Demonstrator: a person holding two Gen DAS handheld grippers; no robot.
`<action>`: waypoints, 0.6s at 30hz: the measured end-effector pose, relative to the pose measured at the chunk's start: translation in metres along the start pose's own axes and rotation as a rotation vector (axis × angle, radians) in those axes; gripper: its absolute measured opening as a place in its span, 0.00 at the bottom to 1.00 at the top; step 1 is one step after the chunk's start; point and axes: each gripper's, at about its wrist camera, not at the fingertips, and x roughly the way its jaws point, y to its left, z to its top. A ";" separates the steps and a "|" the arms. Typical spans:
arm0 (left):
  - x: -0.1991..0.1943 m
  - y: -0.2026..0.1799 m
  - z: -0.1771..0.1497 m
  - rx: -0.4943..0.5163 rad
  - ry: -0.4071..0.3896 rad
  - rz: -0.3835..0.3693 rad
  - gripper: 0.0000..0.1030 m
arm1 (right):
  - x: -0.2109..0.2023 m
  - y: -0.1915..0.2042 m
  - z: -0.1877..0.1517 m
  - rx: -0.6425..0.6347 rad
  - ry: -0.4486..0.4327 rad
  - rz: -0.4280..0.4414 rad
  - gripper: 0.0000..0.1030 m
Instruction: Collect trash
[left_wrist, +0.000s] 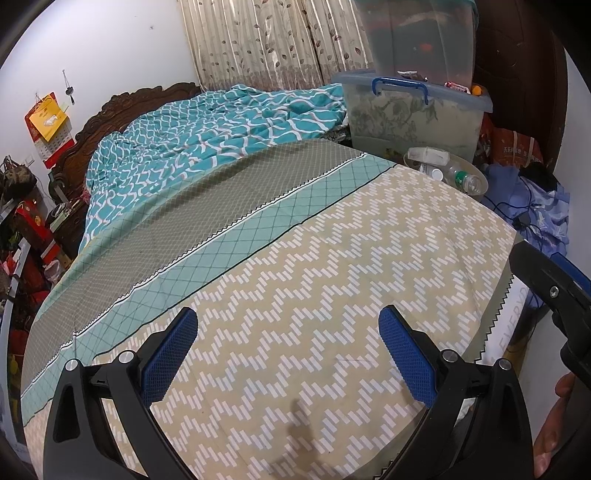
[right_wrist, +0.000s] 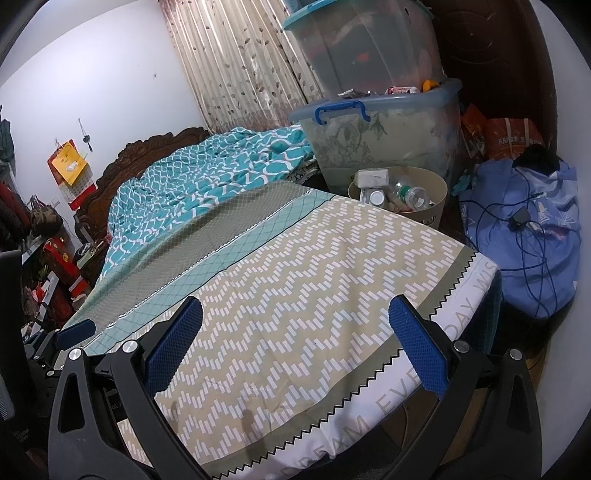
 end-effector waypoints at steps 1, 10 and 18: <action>0.000 0.001 0.000 0.001 0.000 0.000 0.92 | 0.000 0.001 0.001 0.000 -0.001 0.000 0.97; 0.001 0.000 -0.001 0.005 0.002 -0.001 0.92 | 0.001 0.000 0.002 0.000 0.000 0.000 0.97; 0.001 0.001 -0.002 0.010 0.003 0.000 0.92 | 0.000 0.000 -0.001 0.000 0.001 -0.001 0.97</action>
